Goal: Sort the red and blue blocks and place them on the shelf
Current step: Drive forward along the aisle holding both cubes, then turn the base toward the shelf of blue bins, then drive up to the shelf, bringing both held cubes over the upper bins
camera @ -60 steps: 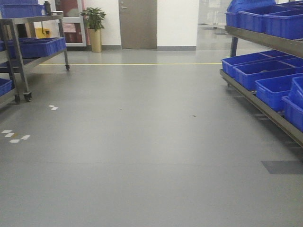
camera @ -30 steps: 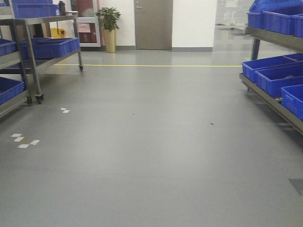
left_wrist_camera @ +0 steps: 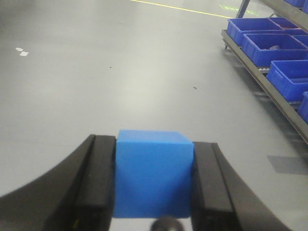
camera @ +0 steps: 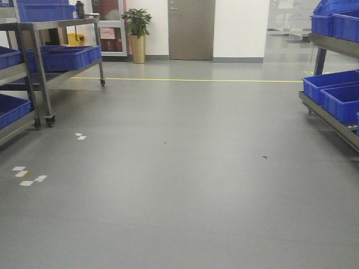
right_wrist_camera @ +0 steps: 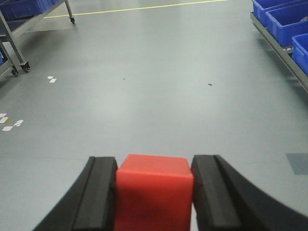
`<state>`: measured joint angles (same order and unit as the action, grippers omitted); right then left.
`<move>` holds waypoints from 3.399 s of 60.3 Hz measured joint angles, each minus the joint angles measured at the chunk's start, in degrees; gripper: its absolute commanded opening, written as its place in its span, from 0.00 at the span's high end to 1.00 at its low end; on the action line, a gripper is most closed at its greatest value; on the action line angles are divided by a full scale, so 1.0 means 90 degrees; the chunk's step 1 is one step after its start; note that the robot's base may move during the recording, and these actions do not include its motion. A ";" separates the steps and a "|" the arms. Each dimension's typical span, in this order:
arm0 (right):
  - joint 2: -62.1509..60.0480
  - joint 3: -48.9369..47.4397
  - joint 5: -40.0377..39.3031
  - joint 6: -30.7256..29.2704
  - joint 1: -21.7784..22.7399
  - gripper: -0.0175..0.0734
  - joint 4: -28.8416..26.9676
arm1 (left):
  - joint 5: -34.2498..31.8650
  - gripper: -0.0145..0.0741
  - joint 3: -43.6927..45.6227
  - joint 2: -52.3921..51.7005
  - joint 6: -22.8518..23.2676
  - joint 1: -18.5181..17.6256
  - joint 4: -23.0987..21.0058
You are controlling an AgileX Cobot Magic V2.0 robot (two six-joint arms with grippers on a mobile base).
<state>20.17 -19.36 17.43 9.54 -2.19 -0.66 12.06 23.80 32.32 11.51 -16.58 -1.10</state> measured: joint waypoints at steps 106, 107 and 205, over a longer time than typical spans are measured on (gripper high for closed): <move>0.0000 0.0000 0.0000 0.0000 0.0000 0.75 0.0000 | 0.0000 0.70 0.0000 0.0000 0.0000 0.0000 0.0000; 0.0000 0.0000 0.0000 0.0000 0.0000 0.75 0.0000 | 0.0000 0.70 0.0000 0.0000 0.0000 0.0000 0.0000; 0.0000 0.0000 0.0000 0.0000 0.0000 0.75 0.0010 | 0.0000 0.70 0.0000 0.0000 0.0000 0.0000 0.0000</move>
<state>20.17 -19.36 17.43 9.54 -2.19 -0.57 12.06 23.80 32.32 11.51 -16.58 -1.10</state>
